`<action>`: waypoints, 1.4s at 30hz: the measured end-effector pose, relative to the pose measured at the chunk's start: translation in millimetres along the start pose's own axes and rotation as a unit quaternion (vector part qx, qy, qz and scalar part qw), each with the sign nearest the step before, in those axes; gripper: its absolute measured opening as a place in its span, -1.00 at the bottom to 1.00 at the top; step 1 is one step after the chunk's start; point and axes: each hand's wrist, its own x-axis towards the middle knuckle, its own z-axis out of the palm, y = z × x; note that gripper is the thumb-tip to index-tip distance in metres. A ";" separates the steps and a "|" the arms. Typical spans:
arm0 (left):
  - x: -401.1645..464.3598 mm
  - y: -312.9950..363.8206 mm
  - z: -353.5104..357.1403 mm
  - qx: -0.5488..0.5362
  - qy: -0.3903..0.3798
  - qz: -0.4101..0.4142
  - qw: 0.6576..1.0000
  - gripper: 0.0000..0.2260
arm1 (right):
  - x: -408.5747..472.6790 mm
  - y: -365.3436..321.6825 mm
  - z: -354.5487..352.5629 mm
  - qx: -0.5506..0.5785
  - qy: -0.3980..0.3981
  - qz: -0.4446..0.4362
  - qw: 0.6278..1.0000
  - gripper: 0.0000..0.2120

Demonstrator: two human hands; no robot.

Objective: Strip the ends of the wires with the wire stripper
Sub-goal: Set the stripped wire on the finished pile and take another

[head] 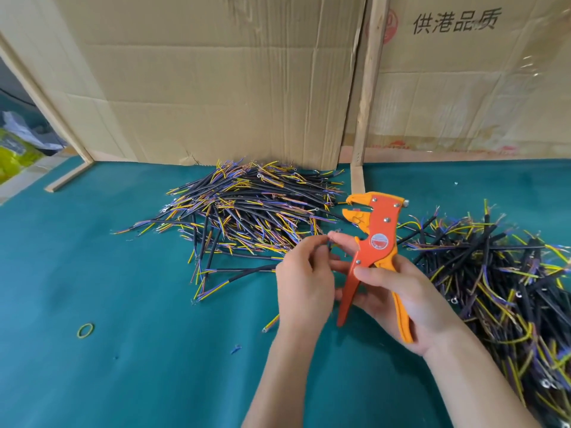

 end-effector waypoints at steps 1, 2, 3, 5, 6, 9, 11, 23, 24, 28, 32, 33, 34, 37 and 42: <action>6.0 -3.3 1.1 -0.034 -0.021 -0.002 0.999 -0.84 | -0.6 -2.9 -2.5 0.000 0.008 -0.002 1.000 -0.49; 9.5 -6.9 1.6 -0.064 -0.036 -0.005 0.997 -0.83 | -0.9 -5.1 -4.4 0.001 0.013 -0.004 1.000 -0.51; 11.8 -11.7 2.6 -0.088 -0.040 -0.009 0.995 -0.82 | -1.5 -5.7 -6.0 0.001 0.016 -0.006 1.000 -0.51; 15.3 -19.3 7.1 -0.121 -0.021 -0.020 0.992 -0.79 | -0.8 -3.8 -5.9 -0.004 0.021 0.000 1.000 -0.50; 17.3 -20.6 9.4 -0.134 -0.012 -0.028 0.991 -0.80 | 0.4 -1.8 -4.5 -0.007 0.025 0.005 1.000 -0.48; 25.1 -24.0 12.6 -0.150 0.015 -0.039 0.988 -0.82 | 3.6 2.0 -1.1 -0.032 0.034 0.011 0.999 -0.45; 27.2 -26.5 11.8 -0.149 0.035 -0.039 0.987 -0.83 | 2.9 3.0 0.4 -0.034 0.036 0.018 0.999 -0.43; 26.7 -25.6 11.5 -0.127 0.014 -0.012 0.992 -0.79 | 3.5 2.6 0.4 -0.039 0.072 0.034 0.996 -0.55; 25.9 -23.9 12.2 -0.136 0.002 -0.014 0.991 -0.79 | 3.6 2.8 1.8 -0.036 0.069 0.033 0.996 -0.60; 25.2 -21.4 13.9 -0.166 -0.017 -0.033 0.985 -0.80 | 4.2 4.2 5.8 -0.003 0.071 0.043 0.997 -0.54; 24.2 -20.5 11.0 -0.217 -0.024 -0.044 0.975 -0.84 | 4.5 3.6 11.5 0.022 0.056 0.047 0.997 -0.52; 23.4 -19.3 10.8 -0.233 -0.026 -0.044 0.971 -0.85 | 3.9 3.3 11.7 0.026 0.054 0.046 0.997 -0.52; 22.9 -17.8 10.8 -0.245 -0.028 -0.041 0.968 -0.86 | 3.5 3.1 11.5 0.031 0.051 0.044 0.997 -0.52; 23.0 -14.1 10.5 -0.223 -0.016 0.006 0.975 -0.84 | 2.6 2.0 9.8 0.044 0.038 0.040 0.998 -0.53; 26.9 -14.9 3.6 -0.190 0.040 0.088 0.977 -0.87 | 2.2 -0.7 4.0 0.061 0.043 0.022 0.997 -0.44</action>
